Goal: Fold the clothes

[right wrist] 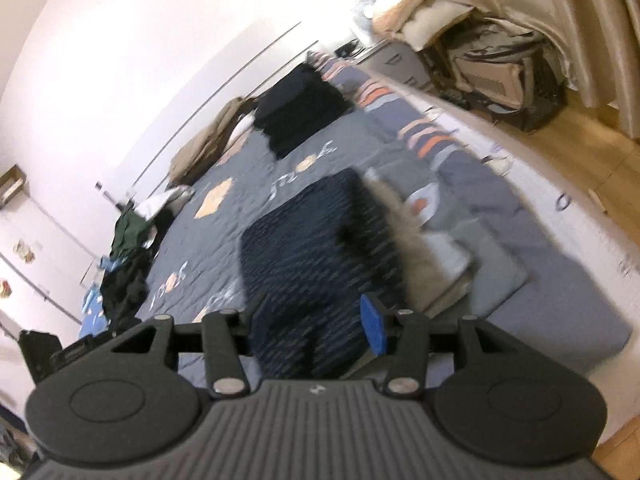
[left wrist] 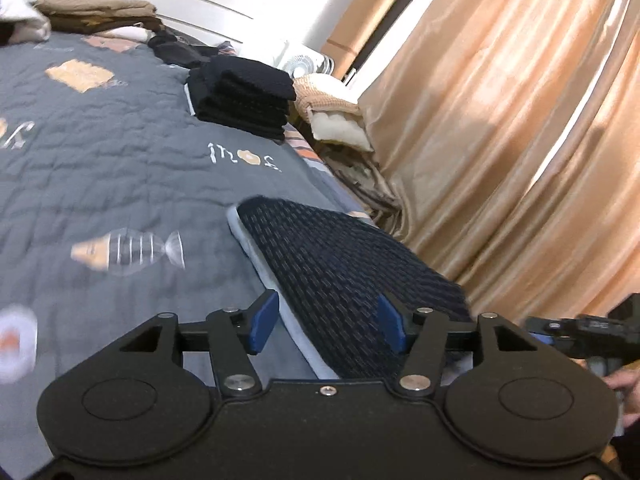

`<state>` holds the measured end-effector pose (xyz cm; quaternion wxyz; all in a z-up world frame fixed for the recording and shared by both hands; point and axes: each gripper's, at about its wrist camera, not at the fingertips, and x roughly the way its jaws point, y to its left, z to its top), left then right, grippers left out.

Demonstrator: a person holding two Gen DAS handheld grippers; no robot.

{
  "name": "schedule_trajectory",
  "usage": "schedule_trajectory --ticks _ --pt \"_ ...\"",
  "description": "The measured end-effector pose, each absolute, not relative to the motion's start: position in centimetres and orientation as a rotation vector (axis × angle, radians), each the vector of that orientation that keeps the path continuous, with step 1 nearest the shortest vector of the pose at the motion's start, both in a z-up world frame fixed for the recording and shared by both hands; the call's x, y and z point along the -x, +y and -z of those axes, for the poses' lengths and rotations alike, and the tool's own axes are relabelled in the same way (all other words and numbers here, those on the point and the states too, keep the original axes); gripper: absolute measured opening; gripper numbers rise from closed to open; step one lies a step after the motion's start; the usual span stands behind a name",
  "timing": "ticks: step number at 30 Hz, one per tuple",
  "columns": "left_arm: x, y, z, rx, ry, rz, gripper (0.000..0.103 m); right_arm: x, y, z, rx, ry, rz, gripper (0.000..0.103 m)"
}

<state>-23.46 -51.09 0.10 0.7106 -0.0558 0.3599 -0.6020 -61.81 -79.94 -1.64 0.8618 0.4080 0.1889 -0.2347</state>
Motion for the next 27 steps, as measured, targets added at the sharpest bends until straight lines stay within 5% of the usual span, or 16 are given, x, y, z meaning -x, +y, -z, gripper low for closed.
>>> schedule_trajectory --ticks 11,27 --pt "32.3 -42.0 0.2 0.187 0.729 1.265 0.063 59.9 -71.1 0.2 -0.698 0.438 0.524 0.049" --pt "39.6 -45.9 7.3 0.004 0.653 1.214 0.063 63.0 -71.7 6.6 -0.717 0.321 0.561 0.049"
